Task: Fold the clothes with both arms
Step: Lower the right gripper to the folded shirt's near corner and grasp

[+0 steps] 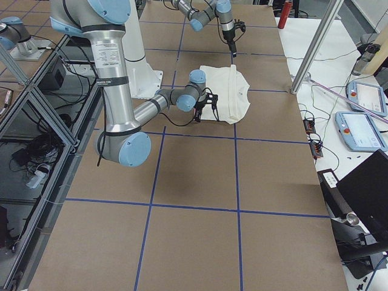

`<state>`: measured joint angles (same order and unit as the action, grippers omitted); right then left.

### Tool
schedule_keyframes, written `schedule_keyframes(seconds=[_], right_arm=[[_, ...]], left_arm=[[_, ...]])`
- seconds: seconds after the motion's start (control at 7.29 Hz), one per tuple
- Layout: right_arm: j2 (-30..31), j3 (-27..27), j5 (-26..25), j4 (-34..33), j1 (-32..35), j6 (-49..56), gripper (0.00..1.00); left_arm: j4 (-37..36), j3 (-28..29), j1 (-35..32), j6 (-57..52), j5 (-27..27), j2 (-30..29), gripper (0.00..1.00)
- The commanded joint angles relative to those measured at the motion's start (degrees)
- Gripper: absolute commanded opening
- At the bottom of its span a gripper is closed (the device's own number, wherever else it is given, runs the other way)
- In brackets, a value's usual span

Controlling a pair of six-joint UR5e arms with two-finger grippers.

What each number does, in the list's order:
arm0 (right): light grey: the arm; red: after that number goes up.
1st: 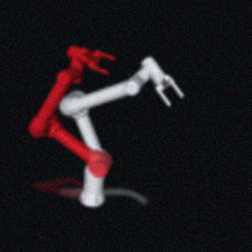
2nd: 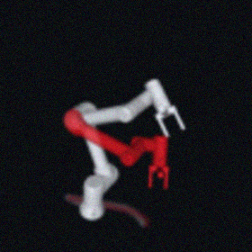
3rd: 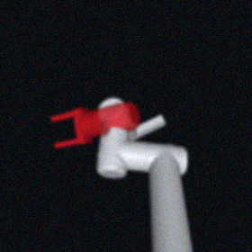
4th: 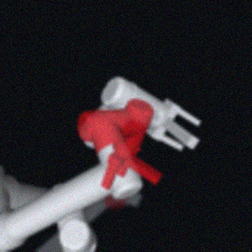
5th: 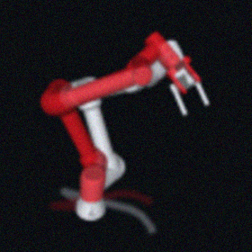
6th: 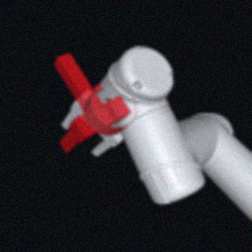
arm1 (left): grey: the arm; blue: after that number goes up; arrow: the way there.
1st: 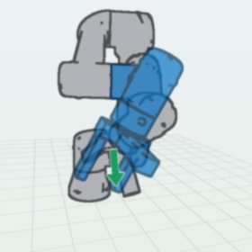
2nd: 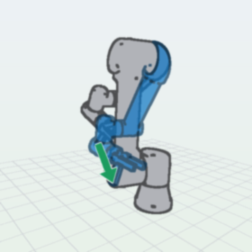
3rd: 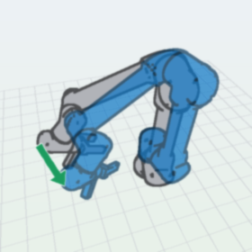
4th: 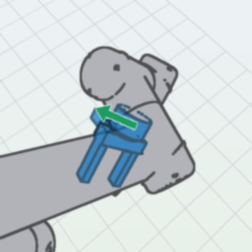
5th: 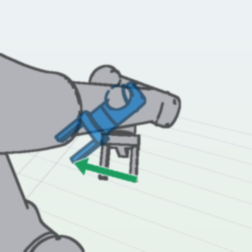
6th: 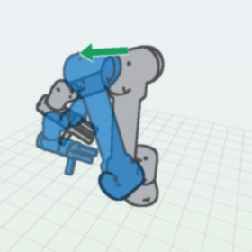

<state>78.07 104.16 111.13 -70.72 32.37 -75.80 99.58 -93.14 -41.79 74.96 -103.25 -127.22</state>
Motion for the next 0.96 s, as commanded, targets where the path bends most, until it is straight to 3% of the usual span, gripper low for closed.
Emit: schedule_keyframes(seconds=[0.0,0.14,0.41,0.82], right_arm=[[-0.7,-0.6,-0.2,0.0,-1.1,-0.2,0.62],[-0.7,-0.6,0.0,0.0,-1.1,-0.2,0.52],[-0.6,-0.4,0.5,0.0,-0.9,0.2,0.02],[3.6,5.6,0.6,0.1,-1.0,0.3,0.00]], left_arm=[[0.0,0.0,0.0,0.0,0.0,0.2,1.00],[0.0,0.0,0.0,0.0,0.0,0.2,1.00],[0.0,0.0,0.0,0.0,0.0,0.2,1.00],[0.0,-0.5,0.1,0.0,0.0,0.2,1.00]])
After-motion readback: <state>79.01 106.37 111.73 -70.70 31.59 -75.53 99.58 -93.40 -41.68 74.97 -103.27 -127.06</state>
